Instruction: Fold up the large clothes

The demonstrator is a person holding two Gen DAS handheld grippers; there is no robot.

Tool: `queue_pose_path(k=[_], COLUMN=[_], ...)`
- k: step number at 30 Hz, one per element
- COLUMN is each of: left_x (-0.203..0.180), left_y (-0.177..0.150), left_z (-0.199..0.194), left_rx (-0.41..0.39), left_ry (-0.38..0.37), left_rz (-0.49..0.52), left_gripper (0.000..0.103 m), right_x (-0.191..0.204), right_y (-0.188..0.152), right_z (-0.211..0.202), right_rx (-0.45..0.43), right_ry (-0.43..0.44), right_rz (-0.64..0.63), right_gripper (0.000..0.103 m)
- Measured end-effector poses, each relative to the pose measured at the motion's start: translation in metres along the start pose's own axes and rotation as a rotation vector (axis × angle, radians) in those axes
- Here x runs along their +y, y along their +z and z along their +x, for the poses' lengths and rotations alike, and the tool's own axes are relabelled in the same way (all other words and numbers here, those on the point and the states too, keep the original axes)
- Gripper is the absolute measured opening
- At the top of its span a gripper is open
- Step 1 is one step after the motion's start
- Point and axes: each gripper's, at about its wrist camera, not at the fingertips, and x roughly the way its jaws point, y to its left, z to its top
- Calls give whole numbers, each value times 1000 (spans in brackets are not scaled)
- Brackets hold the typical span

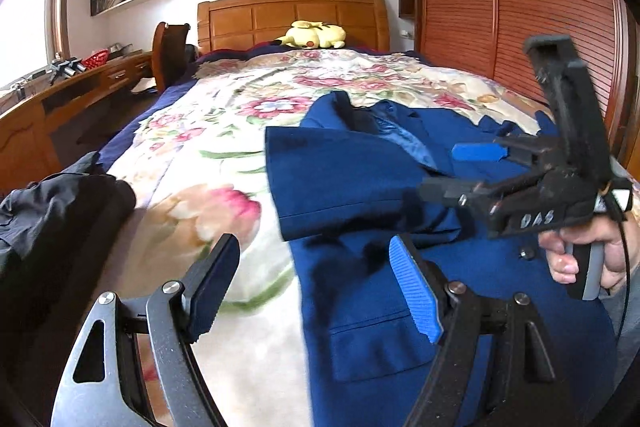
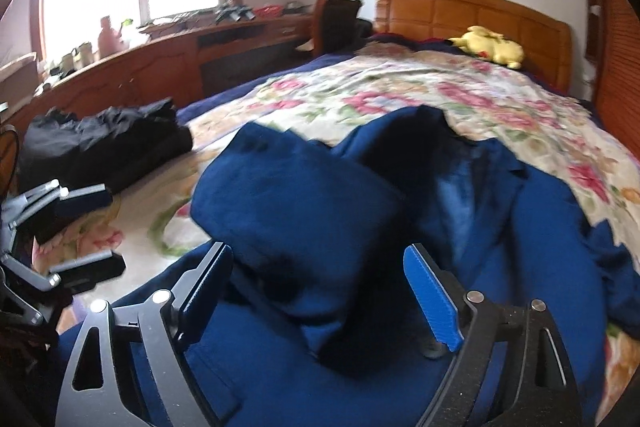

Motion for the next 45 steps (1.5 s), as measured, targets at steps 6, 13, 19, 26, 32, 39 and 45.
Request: queue_pose_path(k=[6,13,19,26,32,39,45], left_x=[9,5,-5,-17,-31,-48,-48], left_y=[-6,-6,-4,6,11,17,16], left_z=[3,-2,-7,-8,-10,-19,-14], left_rx=[10,-5,-22,-44,-57,-86,-71], left_ry=[9,2,-16,-66,-100,-127,-112], left_rz=[-2,-7,3,-10,2,24,18], left_gripper=[78,78,78,78,78,78,78], right_x=[3,-1,-2,-24,-44,-62,-65], right_y=[-9,-7,-6,-12,-29,-52,-61], right_z=[29,43,34,-20,-70,-95,-91], right_rx=[83,99,32,-90,-137,-122,-73], right_ry=[16,12,25,-52,-121,-271,-279], right_rz=[-54,-50,-47,48,68,89,116], right_gripper=[79,19,4,4,4,3,3])
